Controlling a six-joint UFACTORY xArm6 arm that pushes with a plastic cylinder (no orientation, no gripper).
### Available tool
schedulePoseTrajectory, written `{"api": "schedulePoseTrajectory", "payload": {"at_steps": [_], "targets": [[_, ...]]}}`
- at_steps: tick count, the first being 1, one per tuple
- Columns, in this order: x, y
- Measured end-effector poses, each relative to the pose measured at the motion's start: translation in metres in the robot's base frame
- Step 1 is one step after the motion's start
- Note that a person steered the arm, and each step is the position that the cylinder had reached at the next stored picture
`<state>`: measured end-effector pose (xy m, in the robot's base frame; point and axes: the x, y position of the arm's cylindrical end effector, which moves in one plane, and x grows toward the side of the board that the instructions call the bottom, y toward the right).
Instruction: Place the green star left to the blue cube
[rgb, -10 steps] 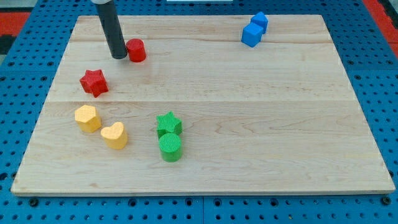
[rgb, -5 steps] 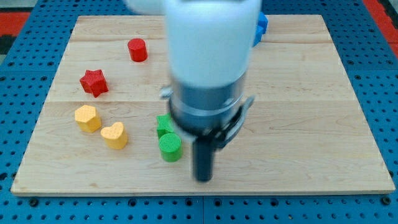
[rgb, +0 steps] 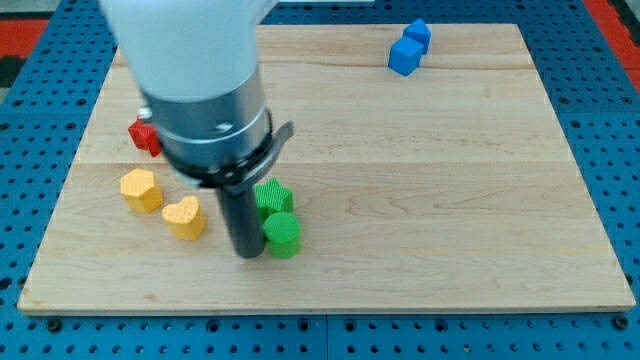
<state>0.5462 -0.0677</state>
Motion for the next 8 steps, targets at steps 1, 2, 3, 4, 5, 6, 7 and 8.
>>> {"api": "schedulePoseTrajectory", "payload": {"at_steps": [1, 2, 3, 4, 5, 6, 7, 8], "targets": [[-0.021, 0.004], [-0.038, 0.005], [-0.054, 0.016], [-0.077, 0.024], [-0.1, 0.028], [-0.13, 0.032], [-0.145, 0.024], [-0.146, 0.014]]}}
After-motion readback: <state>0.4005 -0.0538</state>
